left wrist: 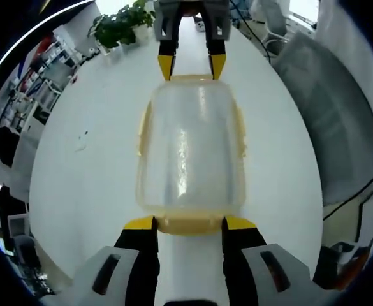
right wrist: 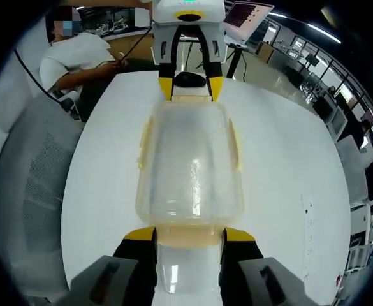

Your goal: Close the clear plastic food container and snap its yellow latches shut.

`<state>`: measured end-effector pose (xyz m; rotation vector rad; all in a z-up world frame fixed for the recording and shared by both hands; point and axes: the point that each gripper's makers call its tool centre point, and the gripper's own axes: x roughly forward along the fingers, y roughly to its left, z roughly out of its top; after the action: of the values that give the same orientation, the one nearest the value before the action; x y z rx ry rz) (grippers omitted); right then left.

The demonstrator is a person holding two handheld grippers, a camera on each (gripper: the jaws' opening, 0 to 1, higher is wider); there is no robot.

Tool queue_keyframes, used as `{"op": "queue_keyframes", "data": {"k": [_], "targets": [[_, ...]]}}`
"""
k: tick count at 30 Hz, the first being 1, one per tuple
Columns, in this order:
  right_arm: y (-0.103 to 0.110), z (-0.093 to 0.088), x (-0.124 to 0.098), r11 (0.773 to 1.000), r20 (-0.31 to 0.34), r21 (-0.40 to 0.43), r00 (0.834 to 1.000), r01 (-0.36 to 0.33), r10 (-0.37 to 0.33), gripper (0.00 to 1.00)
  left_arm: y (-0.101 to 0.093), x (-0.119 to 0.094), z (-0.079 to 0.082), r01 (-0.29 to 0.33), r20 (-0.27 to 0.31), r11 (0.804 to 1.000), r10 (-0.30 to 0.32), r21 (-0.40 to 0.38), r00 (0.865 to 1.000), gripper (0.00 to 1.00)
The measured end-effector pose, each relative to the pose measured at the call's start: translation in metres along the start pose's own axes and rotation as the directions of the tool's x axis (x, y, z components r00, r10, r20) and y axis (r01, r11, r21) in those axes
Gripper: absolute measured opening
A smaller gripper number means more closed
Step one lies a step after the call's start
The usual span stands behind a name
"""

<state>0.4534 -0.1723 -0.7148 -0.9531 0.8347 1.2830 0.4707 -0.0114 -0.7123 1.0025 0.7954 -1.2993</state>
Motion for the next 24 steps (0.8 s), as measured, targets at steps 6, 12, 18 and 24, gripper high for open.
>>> {"op": "queue_keyframes", "data": {"k": [6,12,18,24], "targets": [[-0.002,-0.012,-0.004,1.000,-0.008,-0.003,1.000,0.000,0.000,0.35,0.001,0.005,0.012,-0.002,0.006,1.000,0.002,-0.003,1.000,0.36],[-0.004,-0.024,-0.008,1.000,-0.007,-0.013,1.000,0.003,-0.003,0.35,0.001,0.011,0.023,-0.009,0.008,1.000,0.009,-0.010,1.000,0.36],[-0.006,-0.037,-0.010,1.000,-0.015,-0.019,1.000,0.001,-0.001,0.35,0.001,0.017,0.034,-0.016,0.006,1.000,0.016,-0.016,1.000,0.36],[-0.007,-0.047,-0.013,1.000,-0.018,-0.023,1.000,-0.008,0.008,0.35,-0.001,0.021,0.042,-0.016,0.013,0.999,0.016,-0.029,1.000,0.36]]}}
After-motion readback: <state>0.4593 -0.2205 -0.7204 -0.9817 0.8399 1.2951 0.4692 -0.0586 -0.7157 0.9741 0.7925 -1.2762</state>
